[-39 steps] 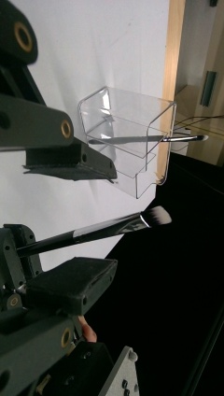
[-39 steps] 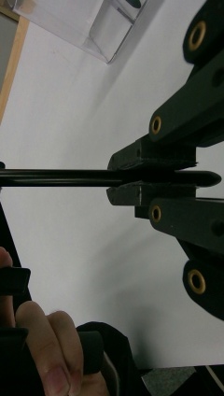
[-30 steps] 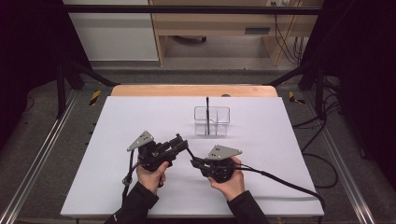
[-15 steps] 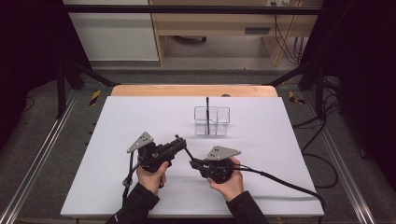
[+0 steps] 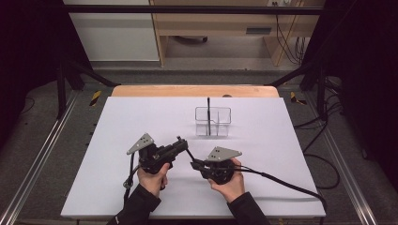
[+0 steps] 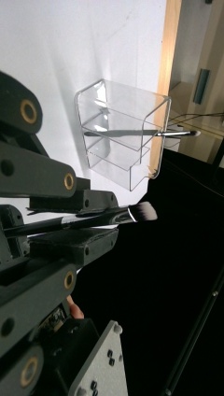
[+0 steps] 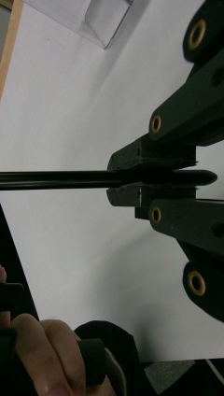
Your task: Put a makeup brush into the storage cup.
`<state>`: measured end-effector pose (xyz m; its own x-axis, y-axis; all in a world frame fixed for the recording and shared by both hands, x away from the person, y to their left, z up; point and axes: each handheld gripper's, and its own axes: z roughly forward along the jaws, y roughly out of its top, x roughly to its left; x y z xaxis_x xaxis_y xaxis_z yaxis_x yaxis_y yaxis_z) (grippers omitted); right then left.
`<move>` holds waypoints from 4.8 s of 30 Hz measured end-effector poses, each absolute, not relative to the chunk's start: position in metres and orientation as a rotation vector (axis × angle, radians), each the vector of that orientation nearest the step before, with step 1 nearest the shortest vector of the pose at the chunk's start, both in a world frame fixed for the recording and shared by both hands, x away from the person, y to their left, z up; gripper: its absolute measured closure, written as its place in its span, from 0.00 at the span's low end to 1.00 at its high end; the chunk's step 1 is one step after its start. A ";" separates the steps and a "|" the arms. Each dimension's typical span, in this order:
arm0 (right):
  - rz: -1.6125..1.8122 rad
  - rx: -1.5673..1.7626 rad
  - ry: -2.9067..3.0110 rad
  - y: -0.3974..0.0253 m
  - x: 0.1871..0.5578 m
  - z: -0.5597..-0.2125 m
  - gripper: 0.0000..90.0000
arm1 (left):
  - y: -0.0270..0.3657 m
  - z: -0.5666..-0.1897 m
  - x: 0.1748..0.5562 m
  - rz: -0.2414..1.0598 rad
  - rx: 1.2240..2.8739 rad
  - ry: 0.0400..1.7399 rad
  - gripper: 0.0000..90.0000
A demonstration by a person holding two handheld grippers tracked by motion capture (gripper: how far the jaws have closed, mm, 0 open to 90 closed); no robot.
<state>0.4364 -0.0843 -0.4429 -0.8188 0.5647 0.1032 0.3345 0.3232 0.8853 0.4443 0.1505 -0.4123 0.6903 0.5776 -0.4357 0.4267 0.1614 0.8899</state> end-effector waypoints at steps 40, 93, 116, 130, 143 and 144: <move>1.531 0.810 2.242 -0.088 0.431 -0.421 0.62 | 0.131 -0.409 0.430 0.179 1.550 0.844 0.93; 1.565 0.932 2.156 -0.112 0.439 -0.408 0.94 | 0.182 -0.402 0.439 0.323 1.656 0.813 0.29; 1.607 0.961 2.070 -0.125 0.447 -0.392 0.94 | 0.211 -0.413 0.440 0.417 1.770 0.874 0.11; 1.657 1.015 1.962 -0.137 0.460 -0.377 0.94 | 0.223 -0.416 0.443 0.463 1.791 0.908 0.09; 1.668 1.055 1.884 -0.142 0.478 -0.364 0.94 | 0.224 -0.420 0.446 0.464 1.823 0.914 0.08; 1.668 1.055 1.883 -0.141 0.480 -0.364 0.94 | 0.224 -0.420 0.446 0.464 1.825 0.915 0.08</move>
<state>0.4798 -0.1412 -0.3637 -0.6291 0.7572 0.1758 0.2658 -0.0030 0.9640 0.4458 0.2244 -0.4200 0.6401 0.7631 -0.0891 0.3789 -0.2127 0.9007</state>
